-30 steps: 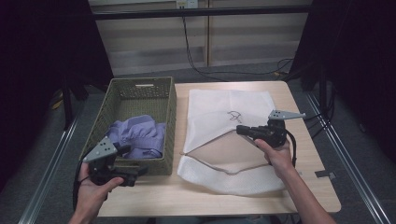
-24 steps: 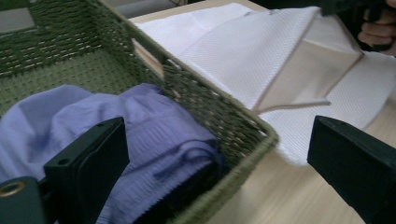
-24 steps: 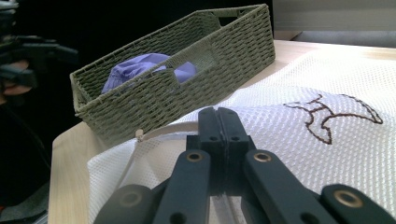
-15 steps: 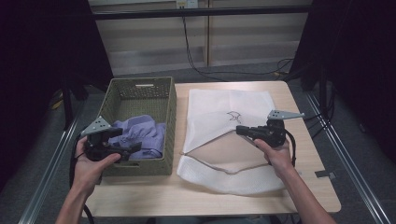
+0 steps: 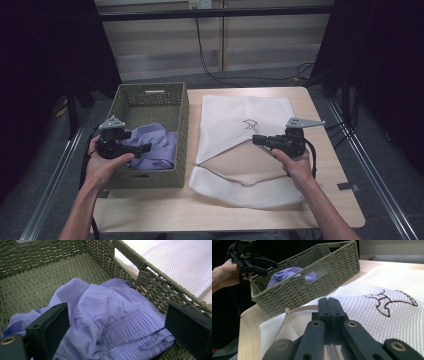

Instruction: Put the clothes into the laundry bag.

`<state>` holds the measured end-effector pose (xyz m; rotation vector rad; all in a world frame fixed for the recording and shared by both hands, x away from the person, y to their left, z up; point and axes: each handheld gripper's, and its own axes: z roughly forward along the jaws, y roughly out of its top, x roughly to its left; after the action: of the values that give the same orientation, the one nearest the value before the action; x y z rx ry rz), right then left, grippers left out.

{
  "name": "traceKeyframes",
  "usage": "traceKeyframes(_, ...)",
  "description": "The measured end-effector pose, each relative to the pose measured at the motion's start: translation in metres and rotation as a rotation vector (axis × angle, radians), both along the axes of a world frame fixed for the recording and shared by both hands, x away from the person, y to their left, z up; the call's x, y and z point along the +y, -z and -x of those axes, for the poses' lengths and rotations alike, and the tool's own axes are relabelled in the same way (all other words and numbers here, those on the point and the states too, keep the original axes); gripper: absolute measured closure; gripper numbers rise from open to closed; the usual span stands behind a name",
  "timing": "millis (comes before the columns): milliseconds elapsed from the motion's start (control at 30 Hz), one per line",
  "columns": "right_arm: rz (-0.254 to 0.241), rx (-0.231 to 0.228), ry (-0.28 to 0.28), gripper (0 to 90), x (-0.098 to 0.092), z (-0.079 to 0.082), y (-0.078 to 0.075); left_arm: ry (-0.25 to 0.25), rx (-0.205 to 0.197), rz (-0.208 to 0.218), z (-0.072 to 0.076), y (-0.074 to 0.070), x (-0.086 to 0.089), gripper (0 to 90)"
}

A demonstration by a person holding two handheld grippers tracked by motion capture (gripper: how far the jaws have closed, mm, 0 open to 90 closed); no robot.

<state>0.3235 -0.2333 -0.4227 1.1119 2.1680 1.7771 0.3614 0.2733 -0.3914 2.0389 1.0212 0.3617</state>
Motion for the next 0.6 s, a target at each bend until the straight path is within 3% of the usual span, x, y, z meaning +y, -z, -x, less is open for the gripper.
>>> traceKeyframes(100, -0.001, 0.000, -0.003, 90.0, 0.000, 0.000, 0.000, -0.010, 0.013, -0.016, -0.007, 0.004, -0.001, 6.3)
traceKeyframes(133, 0.000, 0.000, -0.003, 90.0, 0.000, 0.000, 0.000, -0.018, 0.046, -0.029, -0.010, 0.005, -0.001, 6.4)
traceKeyframes(300, 0.003, 0.003, -0.004, 90.0, 0.001, -0.001, 0.001, 0.007, 0.088, -0.031, -0.017, 0.006, -0.001, 7.7)
traceKeyframes(400, 0.006, 0.000, -0.009, 90.0, 0.003, -0.002, 0.001, 0.010, 0.115, -0.054, -0.022, 0.006, -0.002, 7.7)
traceKeyframes(467, 0.006, 0.001, -0.010, 90.0, 0.004, -0.002, 0.001, 0.011, 0.116, -0.075, -0.025, 0.003, -0.003, 8.2)
traceKeyframes(500, 0.006, 0.000, -0.011, 90.0, 0.004, -0.002, 0.001, 0.011, 0.090, -0.075, -0.026, 0.001, -0.004, 8.2)
traceKeyframes(600, 0.008, 0.000, -0.010, 90.0, 0.004, -0.002, 0.001, 0.037, 0.097, -0.085, -0.030, -0.003, -0.005, 8.1)
